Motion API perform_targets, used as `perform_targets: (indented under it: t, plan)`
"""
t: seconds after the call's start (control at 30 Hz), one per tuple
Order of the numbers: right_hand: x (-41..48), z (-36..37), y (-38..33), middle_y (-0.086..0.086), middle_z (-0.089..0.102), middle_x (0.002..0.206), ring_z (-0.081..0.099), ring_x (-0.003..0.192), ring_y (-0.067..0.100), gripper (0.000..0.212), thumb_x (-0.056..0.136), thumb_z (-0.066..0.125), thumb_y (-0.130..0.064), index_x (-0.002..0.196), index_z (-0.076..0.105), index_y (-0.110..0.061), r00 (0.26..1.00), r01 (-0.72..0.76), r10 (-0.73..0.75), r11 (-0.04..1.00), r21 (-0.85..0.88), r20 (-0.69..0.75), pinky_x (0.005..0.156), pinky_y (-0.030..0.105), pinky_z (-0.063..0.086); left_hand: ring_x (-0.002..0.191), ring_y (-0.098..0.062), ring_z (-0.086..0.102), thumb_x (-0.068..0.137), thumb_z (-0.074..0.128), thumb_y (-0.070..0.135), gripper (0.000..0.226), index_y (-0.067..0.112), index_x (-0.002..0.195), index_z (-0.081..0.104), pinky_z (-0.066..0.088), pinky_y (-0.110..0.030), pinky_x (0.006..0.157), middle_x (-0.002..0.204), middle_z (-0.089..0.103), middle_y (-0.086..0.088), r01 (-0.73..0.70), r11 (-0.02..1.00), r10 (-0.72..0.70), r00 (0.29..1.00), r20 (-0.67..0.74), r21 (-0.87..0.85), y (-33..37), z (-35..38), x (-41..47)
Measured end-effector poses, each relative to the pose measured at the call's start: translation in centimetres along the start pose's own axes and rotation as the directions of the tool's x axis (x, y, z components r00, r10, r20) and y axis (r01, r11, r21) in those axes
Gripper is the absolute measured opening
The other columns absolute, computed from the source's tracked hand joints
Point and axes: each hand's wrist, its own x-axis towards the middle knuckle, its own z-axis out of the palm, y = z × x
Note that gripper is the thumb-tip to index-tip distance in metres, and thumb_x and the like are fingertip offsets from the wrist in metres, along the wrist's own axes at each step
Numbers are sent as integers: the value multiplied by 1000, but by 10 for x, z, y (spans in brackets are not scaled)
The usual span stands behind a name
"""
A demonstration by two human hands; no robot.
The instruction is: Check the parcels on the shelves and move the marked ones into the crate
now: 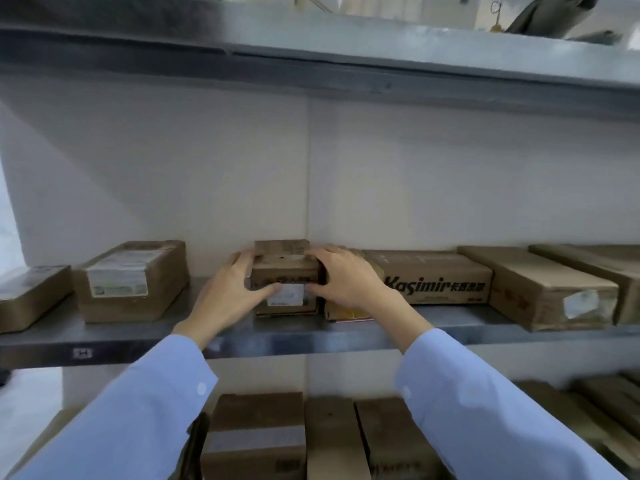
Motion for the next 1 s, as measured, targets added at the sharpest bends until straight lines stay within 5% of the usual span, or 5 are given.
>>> perform_targets:
  t: [0.27, 0.67, 0.87, 1.0]
  plan:
    - [14, 0, -16, 4, 55, 139, 51, 125, 27, 68, 89, 64, -51, 147, 37, -26, 996, -33, 33, 999, 3, 85, 101, 44, 45, 120, -13, 51, 76, 79, 43, 66, 27, 133, 49, 41, -26, 93, 132, 57, 2, -3, 972, 1, 1000, -9, -235, -28, -5, 3]
    - [4, 8, -16, -5, 55, 138, 49, 125, 18, 70, 81, 75, -47, 142, 45, -31, 975, 30, 22, 972, 231, -220, 104, 39, 45, 123, -10, 49, 74, 83, 26, 70, 31, 133, 47, 45, -30, 101, 133, 51, 14, -118, 905, 46, 982, -181, -410, -15, -11, -8]
    - [-3, 0, -13, -9, 51, 136, 49, 124, 10, 66, 82, 78, -24, 139, 46, -31, 953, 114, 33, 881, 458, -301, 101, 26, 45, 123, -13, 53, 71, 71, 61, 67, 32, 128, 52, 50, -38, 101, 134, 54, 12, -125, 850, 28, 981, -194, -511, 5, -22, -7]
    - [-9, -6, -13, -15, 50, 133, 49, 123, 6, 59, 84, 75, -32, 137, 50, -29, 963, 107, 62, 808, 580, -263, 102, 24, 45, 125, -20, 53, 81, 70, 48, 46, 33, 122, 53, 51, -48, 98, 134, 54, 9, -99, 840, 1, 983, -181, -534, 15, -26, -5]
